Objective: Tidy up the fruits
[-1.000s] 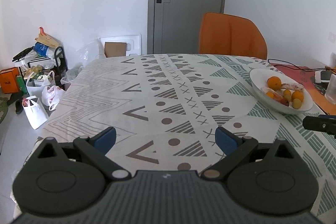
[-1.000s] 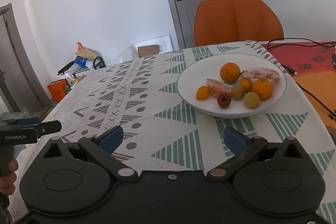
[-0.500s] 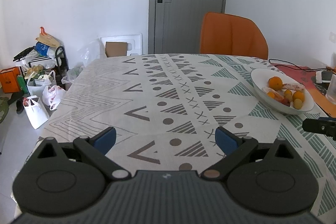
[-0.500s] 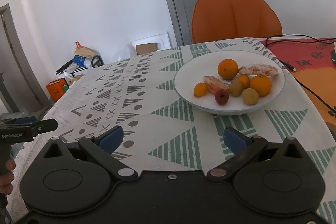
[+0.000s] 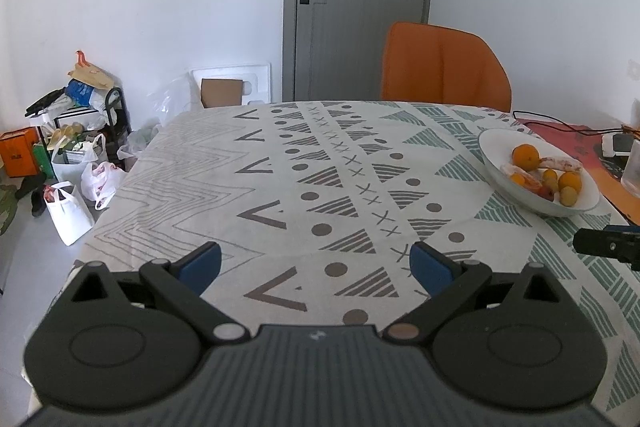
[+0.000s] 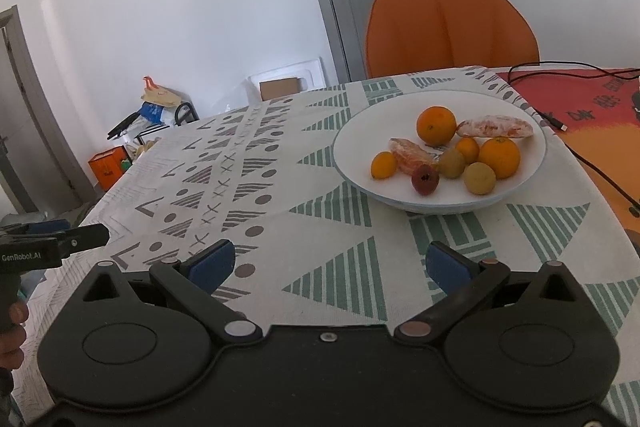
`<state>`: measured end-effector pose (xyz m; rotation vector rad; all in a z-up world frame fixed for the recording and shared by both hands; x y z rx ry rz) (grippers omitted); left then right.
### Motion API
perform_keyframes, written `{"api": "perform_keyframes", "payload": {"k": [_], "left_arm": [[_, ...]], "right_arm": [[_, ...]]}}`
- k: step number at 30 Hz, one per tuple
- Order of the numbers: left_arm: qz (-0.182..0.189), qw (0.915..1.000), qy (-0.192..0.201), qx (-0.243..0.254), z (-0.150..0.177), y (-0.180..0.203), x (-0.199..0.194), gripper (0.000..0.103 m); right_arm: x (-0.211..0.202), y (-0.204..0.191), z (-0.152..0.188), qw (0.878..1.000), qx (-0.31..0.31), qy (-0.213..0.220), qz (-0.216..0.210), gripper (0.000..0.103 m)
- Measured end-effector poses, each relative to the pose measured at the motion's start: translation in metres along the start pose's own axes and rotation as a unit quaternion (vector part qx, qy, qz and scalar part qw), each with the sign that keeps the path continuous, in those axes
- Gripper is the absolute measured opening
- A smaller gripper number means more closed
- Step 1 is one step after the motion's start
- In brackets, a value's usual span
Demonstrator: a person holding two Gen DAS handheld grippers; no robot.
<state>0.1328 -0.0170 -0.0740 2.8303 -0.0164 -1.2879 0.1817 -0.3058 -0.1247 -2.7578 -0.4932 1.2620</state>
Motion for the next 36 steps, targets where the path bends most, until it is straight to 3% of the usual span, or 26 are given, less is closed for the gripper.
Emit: {"api": "perform_keyframes", "payload": {"k": [36], "left_arm": [[-0.002, 0.9999, -0.011, 0.001, 0.005, 0.0, 0.007, 0.1]], "right_arm": [[0.019, 0.009, 0.009, 1.0, 0.014, -0.026, 0.009, 0.103]]}}
Point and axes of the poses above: each gripper's, at about its wrist camera, not at the fingertips, and x roughly the way its jaws point, y to its right, z to its underside, the point moved 6 cm from there along x, roughly the way its jaws point, and after that the axes turned 15 degrees about -y, right-handed, at the moved point
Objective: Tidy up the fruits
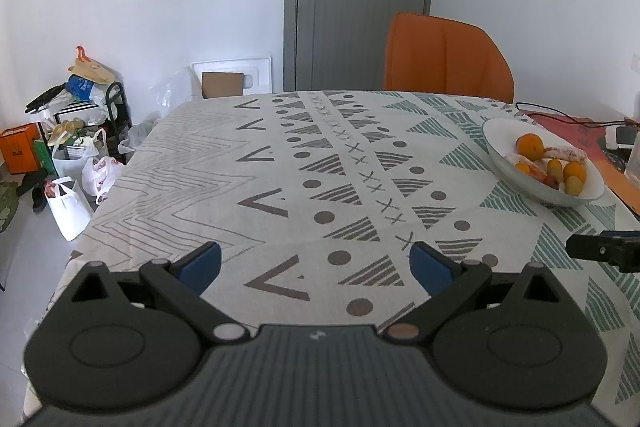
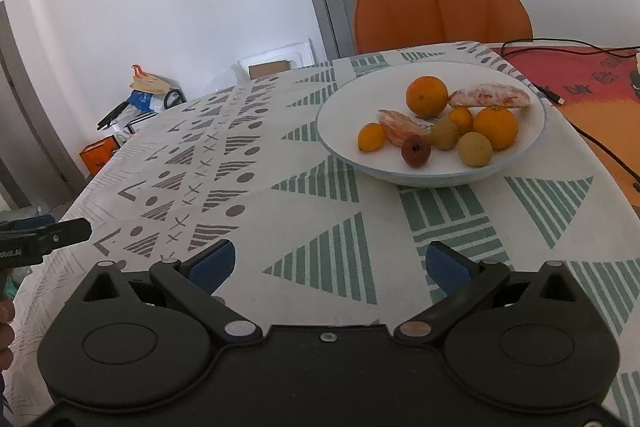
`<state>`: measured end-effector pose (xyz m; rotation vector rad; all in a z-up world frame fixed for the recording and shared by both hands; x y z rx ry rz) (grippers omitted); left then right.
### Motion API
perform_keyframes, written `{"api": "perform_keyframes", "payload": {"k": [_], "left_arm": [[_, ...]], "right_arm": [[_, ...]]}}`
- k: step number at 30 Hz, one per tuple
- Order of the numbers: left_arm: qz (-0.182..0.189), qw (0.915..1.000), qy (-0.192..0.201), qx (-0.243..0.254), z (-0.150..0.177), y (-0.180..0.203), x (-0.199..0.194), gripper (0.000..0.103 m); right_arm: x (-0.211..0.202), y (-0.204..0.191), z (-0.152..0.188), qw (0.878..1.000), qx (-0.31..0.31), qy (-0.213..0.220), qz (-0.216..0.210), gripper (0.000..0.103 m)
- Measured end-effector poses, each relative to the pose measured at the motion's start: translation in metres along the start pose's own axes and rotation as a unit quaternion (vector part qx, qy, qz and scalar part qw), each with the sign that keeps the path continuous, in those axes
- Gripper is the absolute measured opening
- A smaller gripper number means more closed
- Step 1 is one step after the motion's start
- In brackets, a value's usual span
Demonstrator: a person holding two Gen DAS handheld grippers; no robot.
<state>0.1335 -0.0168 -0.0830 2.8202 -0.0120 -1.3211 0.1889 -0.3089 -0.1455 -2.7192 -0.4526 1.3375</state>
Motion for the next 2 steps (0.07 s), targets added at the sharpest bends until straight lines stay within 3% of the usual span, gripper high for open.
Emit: {"api": "perform_keyframes", "payload": {"k": [2], "left_arm": [[0.0, 1.0, -0.001, 0.002, -0.0001, 0.0005, 0.0007, 0.1]], "right_arm": [[0.0004, 0.0003, 0.0003, 1.0, 0.001, -0.001, 0.0, 0.103]]}}
Point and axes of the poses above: each gripper's, at about its wrist camera, not at the fingertips, and x roughly the way its jaws point, y to its right, z to its underside, the point moved 6 cm from there along x, roughly the way its jaws point, and after that the axes turned 15 degrees about -y, right-handed, at the moved point
